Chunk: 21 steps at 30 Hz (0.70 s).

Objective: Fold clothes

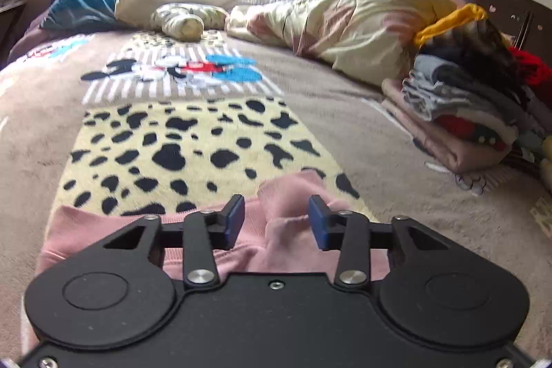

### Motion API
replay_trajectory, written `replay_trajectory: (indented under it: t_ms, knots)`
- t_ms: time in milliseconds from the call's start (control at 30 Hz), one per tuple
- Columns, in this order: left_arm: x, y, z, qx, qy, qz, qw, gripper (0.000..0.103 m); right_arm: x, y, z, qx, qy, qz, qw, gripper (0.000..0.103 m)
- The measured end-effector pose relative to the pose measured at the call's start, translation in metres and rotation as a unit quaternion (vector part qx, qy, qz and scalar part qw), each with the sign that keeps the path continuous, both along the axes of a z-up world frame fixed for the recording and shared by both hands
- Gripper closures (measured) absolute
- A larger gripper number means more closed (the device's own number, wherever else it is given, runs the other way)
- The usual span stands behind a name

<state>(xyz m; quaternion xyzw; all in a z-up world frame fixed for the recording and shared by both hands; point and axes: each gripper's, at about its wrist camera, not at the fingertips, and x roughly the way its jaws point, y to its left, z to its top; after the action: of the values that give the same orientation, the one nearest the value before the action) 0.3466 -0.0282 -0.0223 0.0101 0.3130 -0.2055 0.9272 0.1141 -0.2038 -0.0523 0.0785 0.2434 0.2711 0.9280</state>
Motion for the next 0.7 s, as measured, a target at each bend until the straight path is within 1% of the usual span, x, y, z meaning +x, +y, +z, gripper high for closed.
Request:
replay_trajectory:
  t_ms: [100, 133, 167, 200, 233, 267, 300, 433, 567, 700]
  knots:
    - [-0.006, -0.013, 0.004, 0.024, -0.012, -0.035, 0.9990, 0.064, -0.011, 0.002, 0.007, -0.003, -0.053, 0.001, 0.999, 0.078]
    - [-0.008, -0.017, 0.006, 0.032, -0.015, -0.047, 0.9983, 0.064, -0.011, 0.003, 0.007, -0.006, -0.058, 0.002, 0.998, 0.075]
    - [-0.010, -0.022, 0.007, 0.040, -0.019, -0.059, 0.9973, 0.064, -0.008, 0.005, 0.003, -0.010, -0.049, 0.005, 0.999, 0.066]
    - [-0.012, -0.026, 0.009, 0.048, -0.023, -0.070, 0.9961, 0.064, -0.006, 0.007, -0.001, -0.015, -0.034, 0.009, 0.999, 0.062]
    - [-0.014, -0.031, 0.010, 0.057, -0.026, -0.082, 0.9947, 0.064, -0.003, 0.009, -0.006, -0.020, -0.020, 0.012, 1.000, 0.055]
    - [-0.007, -0.042, 0.002, 0.080, -0.007, -0.085, 0.9931, 0.063, 0.001, 0.012, -0.009, -0.030, -0.006, 0.019, 0.999, 0.054]
    - [0.000, -0.053, -0.008, 0.116, 0.018, -0.086, 0.9893, 0.062, 0.002, 0.014, -0.009, -0.036, 0.000, 0.023, 0.999, 0.054]
    - [-0.034, -0.046, 0.001, 0.120, -0.001, -0.077, 0.9897, 0.062, 0.002, 0.013, -0.008, -0.036, 0.010, 0.028, 0.999, 0.054]
    - [-0.068, -0.039, 0.010, 0.124, -0.021, -0.069, 0.9896, 0.062, -0.010, 0.009, -0.003, -0.022, -0.007, 0.030, 0.999, 0.054]
    - [-0.102, -0.032, 0.018, 0.128, -0.040, -0.061, 0.9891, 0.062, -0.017, 0.009, -0.003, -0.037, -0.006, 0.035, 0.999, 0.051]
